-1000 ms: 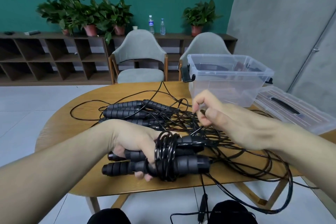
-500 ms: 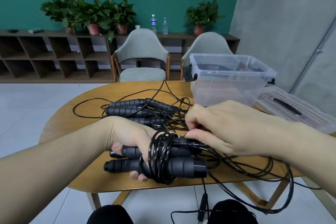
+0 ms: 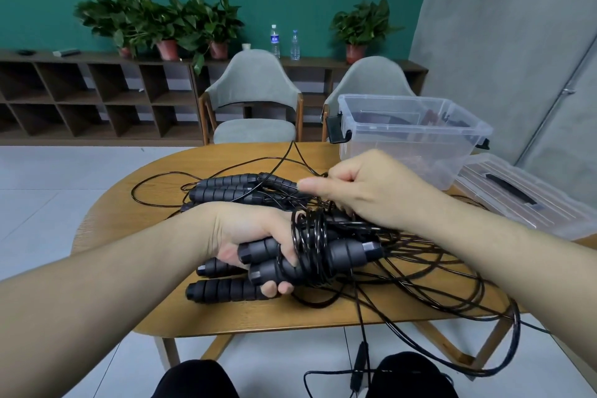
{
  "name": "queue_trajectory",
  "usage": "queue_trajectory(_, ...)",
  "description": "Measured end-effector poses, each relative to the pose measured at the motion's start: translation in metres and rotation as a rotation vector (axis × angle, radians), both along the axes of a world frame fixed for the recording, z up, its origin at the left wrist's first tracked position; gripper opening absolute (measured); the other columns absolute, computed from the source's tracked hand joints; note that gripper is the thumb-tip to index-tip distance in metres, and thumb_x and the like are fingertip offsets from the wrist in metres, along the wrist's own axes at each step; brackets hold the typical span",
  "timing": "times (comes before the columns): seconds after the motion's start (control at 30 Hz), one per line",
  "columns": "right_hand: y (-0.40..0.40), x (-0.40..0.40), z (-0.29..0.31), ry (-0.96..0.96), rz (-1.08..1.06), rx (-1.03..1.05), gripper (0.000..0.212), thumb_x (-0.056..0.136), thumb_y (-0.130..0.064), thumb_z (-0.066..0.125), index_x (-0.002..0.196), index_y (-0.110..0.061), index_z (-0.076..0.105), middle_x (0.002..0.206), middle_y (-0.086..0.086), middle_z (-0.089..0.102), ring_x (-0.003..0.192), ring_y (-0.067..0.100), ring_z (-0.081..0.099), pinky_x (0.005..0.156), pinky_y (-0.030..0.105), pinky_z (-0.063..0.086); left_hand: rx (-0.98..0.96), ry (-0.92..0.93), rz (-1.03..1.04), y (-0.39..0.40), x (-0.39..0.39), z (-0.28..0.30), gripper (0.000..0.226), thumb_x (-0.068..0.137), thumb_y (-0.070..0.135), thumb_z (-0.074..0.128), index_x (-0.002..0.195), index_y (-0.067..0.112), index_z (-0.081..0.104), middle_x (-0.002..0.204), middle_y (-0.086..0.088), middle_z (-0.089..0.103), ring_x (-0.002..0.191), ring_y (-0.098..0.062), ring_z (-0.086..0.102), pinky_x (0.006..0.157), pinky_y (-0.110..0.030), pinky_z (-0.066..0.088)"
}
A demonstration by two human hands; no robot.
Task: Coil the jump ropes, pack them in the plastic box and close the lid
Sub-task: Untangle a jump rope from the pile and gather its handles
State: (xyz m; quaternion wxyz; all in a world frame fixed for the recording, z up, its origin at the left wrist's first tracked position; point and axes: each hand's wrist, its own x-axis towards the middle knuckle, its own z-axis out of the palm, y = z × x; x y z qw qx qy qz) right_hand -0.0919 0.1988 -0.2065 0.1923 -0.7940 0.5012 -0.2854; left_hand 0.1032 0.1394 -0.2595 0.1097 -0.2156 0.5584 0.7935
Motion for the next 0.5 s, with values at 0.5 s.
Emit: queue_trajectory(0.5,-0.011,-0.029,0.014,-0.016,0.077,0.419,0.007,0.082,-0.016,0.079,0.083,-0.022,0.081,0.089,-0.006,0.077,0.065,0.015,0.065,0.068,0.022,0.056,0.063,-0.031,0.090,-0.007,0.011,-0.008,0.027,0.077,0.002,0.052,0.083,0.017,0.074,0.076,-0.003,0.068,0.066,-0.017,0.061,0.057,-0.023,0.051)
